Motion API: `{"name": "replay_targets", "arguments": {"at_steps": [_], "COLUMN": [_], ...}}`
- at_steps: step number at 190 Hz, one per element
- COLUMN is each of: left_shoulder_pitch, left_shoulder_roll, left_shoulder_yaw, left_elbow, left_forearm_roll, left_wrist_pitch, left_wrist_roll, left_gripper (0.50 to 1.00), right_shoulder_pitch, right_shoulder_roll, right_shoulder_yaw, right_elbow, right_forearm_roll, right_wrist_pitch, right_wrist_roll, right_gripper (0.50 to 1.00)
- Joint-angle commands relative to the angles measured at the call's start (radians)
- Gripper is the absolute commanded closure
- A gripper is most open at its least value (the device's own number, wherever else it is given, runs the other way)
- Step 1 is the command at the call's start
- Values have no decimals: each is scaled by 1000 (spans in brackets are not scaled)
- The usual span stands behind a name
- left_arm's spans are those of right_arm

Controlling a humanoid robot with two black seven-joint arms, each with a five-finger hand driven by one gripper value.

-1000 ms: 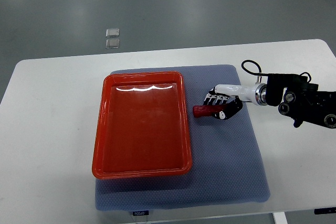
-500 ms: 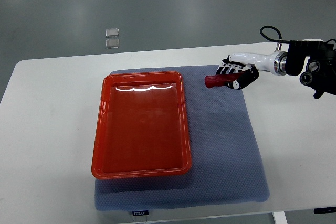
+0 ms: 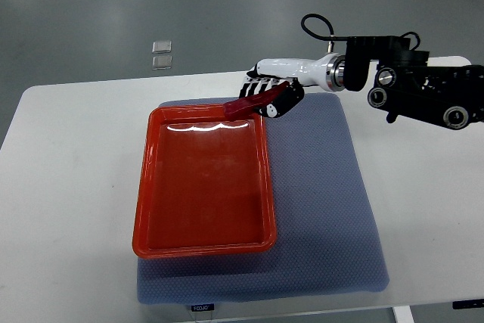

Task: Place red pepper on red tray
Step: 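Lift the pepper with the right hand and carry it over the tray, then open the right hand to release the pepper into the tray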

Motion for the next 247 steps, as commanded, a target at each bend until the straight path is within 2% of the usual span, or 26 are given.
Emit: {"name": "replay_targets", "arguments": {"at_steps": [1, 25, 51, 92, 164, 176, 192, 203, 212, 227, 247], "left_shoulder_pitch": [0, 0, 0, 0, 0, 0, 0, 0, 0, 0, 0], "left_shoulder_roll": [0, 0, 0, 0, 0, 0, 0, 0, 0, 0, 0], "left_shoulder_yaw": [0, 1, 1, 1, 3, 1, 3, 3, 2, 1, 1], "left_elbow": [0, -1, -1, -3, -5, -5, -5, -5, -3, -3, -3], "left_forearm_roll": [0, 2, 0, 2, 2, 2, 2, 2, 2, 2, 2], "left_wrist_pitch": [0, 0, 0, 0, 0, -1, -1, -1, -1, -1, 0], "left_wrist_roll": [-2, 0, 0, -2, 0, 0, -2, 0, -2, 0, -2], "left_gripper": [500, 500, 500, 500, 500, 500, 500, 500, 500, 500, 500], "right_shoulder_pitch": [-6, -16, -43, -85, -155, -161, -163, -164, -164, -163, -161], "right_shoulder_roll": [118, 251, 336, 336, 336, 336, 336, 336, 336, 336, 336], "right_shoulder_yaw": [-3, -6, -8, -58, -65, -65, -62, -57, -52, -48, -43], "right_elbow": [-72, -156, -213, -279, -296, -296, -296, -296, -296, -296, -294], "right_forearm_roll": [0, -1, -4, -12, -20, -20, -15, -12, -6, -6, -3], "right_wrist_pitch": [-16, -28, -32, -60, -86, -89, -89, -89, -89, -89, -91], "right_wrist_roll": [1, 2, 13, 24, 28, 28, 28, 28, 28, 28, 28], "right_gripper": [1000, 1000, 1000, 1000, 989, 955, 812, 767, 699, 646, 640]}}
